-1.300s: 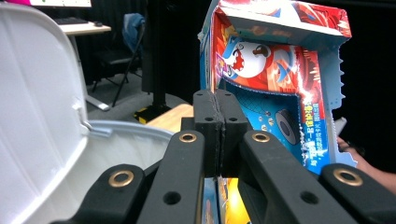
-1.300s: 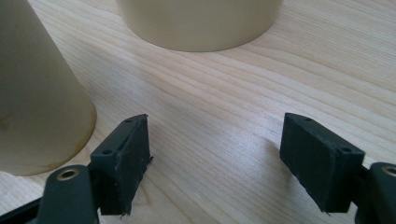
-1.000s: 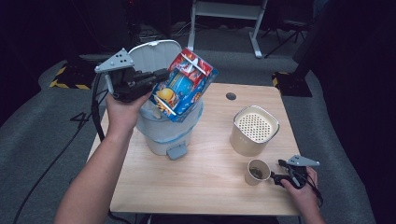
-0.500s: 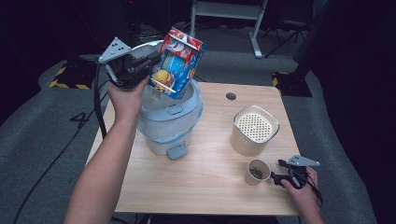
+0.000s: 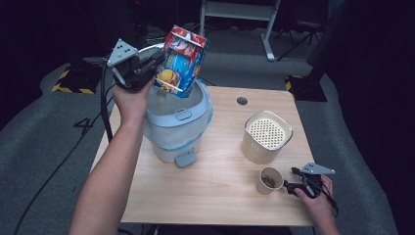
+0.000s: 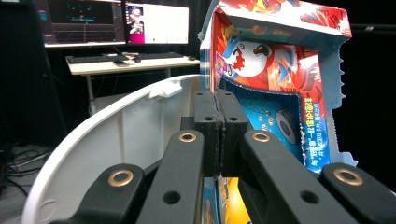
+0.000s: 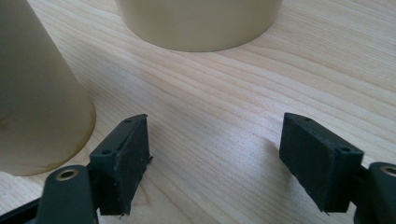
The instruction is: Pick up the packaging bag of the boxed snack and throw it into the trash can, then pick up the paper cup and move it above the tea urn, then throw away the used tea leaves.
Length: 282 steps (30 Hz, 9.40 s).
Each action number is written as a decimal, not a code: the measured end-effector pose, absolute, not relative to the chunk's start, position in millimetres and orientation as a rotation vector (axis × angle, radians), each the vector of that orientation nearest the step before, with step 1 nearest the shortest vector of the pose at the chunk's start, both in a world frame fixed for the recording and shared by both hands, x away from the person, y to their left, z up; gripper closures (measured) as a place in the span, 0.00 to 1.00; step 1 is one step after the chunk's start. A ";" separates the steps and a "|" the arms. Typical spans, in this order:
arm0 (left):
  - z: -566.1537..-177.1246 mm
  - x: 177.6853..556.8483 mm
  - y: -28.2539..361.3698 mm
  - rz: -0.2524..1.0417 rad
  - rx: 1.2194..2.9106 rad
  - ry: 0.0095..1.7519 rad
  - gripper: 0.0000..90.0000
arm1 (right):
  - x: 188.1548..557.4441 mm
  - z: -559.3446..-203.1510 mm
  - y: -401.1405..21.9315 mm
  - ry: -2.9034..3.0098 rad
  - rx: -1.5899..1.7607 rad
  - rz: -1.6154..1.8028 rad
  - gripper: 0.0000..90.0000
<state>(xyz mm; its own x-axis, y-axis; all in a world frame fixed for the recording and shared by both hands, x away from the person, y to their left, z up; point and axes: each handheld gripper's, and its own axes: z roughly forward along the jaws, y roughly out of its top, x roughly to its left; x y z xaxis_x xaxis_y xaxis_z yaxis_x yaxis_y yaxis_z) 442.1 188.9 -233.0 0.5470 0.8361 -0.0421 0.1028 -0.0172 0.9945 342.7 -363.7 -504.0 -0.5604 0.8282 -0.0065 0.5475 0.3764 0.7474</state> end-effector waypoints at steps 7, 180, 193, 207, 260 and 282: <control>-237.0 441.8 187.2 0.757 1.525 0.836 0.99 | 342.7 -504.0 -363.7 2.262 1.195 1.010 0.27; -503.9 337.2 208.8 0.356 2.199 0.926 0.31 | 364.0 -345.5 -317.7 2.188 0.900 1.380 0.35; -503.8 337.2 209.6 0.355 2.200 0.922 0.31 | 404.3 -327.2 -330.5 2.166 0.875 1.337 0.35; -504.1 337.5 208.4 0.359 2.193 0.937 0.31 | 434.2 -336.6 -323.3 2.152 0.867 1.083 0.35; -503.8 337.2 208.1 0.371 2.197 0.934 0.32 | 418.8 -378.0 -262.6 1.526 -0.430 -0.627 0.39; -503.8 337.2 208.1 0.371 2.197 0.934 0.32 | 413.4 -385.6 -253.9 1.240 -0.698 -0.918 0.39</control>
